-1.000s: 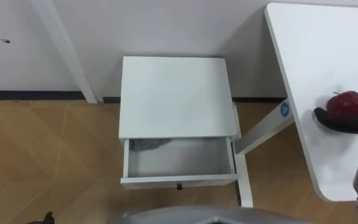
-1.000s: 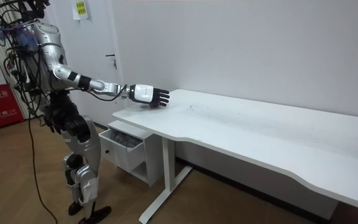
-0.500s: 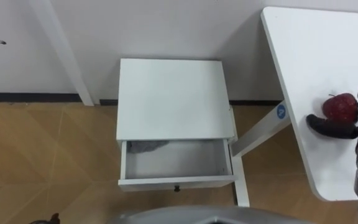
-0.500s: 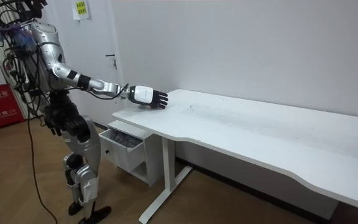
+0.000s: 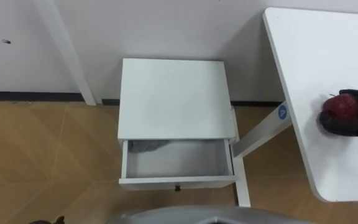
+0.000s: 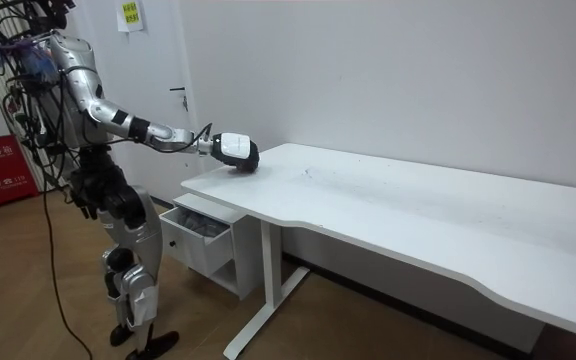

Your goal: Put apple and close drawer

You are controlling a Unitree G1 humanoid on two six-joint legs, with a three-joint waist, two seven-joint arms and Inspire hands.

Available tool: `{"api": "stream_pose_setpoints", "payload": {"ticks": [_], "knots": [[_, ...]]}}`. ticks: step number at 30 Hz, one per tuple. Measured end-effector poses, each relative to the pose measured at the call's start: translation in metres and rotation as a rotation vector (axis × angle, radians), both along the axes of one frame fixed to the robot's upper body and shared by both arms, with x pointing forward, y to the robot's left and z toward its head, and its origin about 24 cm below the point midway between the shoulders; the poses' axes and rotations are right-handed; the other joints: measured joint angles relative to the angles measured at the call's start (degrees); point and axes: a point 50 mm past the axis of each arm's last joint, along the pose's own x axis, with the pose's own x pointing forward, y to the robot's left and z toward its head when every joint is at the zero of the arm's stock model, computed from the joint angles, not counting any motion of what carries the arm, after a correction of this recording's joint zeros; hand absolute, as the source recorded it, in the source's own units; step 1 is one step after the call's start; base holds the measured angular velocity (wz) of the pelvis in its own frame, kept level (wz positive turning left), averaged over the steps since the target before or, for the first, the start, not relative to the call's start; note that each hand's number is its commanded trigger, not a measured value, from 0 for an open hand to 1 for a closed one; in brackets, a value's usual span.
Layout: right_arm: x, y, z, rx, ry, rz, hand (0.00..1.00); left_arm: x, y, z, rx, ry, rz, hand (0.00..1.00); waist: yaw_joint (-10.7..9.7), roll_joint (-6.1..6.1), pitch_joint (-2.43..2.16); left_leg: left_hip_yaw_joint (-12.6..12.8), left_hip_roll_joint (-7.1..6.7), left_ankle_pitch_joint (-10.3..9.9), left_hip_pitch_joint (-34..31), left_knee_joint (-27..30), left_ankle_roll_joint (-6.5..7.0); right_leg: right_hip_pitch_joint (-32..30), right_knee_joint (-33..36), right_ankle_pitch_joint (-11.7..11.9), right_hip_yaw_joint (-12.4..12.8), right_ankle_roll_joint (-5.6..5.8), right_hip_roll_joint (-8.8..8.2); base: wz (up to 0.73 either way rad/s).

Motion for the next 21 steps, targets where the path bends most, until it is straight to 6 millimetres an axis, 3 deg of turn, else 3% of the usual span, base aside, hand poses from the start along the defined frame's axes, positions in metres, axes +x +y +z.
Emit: {"api": "stream_pose_setpoints", "payload": {"ticks": [8, 12, 15, 21], "knots": [[0.017, 0.019, 0.003, -0.013, 0.004, 0.126, 1.0, 0.01, 0.003, 0.001, 0.005, -0.018, -0.022, 0.0, 0.2, -0.07, -0.06, 0.0, -0.05, 0.0, 0.0, -0.1, 0.0, 0.0, -0.1, 0.0, 0.2, 0.0, 0.02, 0.0], [0.035, 0.044, 0.017, -0.045, -0.02, 0.29, 1.0, 0.015, 0.002, 0.001, 0.008, -0.018, -0.054, 0.0, 0.4, 0.31, -0.06, -0.1, -0.03, 0.0, -0.7, 0.0, -0.04, -0.7, 0.0, 0.0, 0.1, 0.0, 0.02, 0.0], [0.046, 0.065, 0.028, -0.116, -0.055, 0.411, 1.0, 0.027, 0.001, 0.001, 0.007, -0.043, -0.077, 0.0, 1.4, 0.77, 0.21, -0.1, -0.03, 0.0, -1.1, 0.1, -0.04, -1.0, -0.1, 0.0, 0.0, -0.01, -0.01, 0.02], [0.055, 0.107, 0.038, -0.146, -0.065, 0.637, 1.0, 0.045, -0.001, 0.003, 0.006, -0.088, -0.111, 0.0, 4.5, 0.77, 0.17, -0.4, 0.0, 0.0, -1.2, 0.0, -0.05, -0.8, -0.1, 0.0, 0.0, -0.01, 0.04, 0.04]]}}
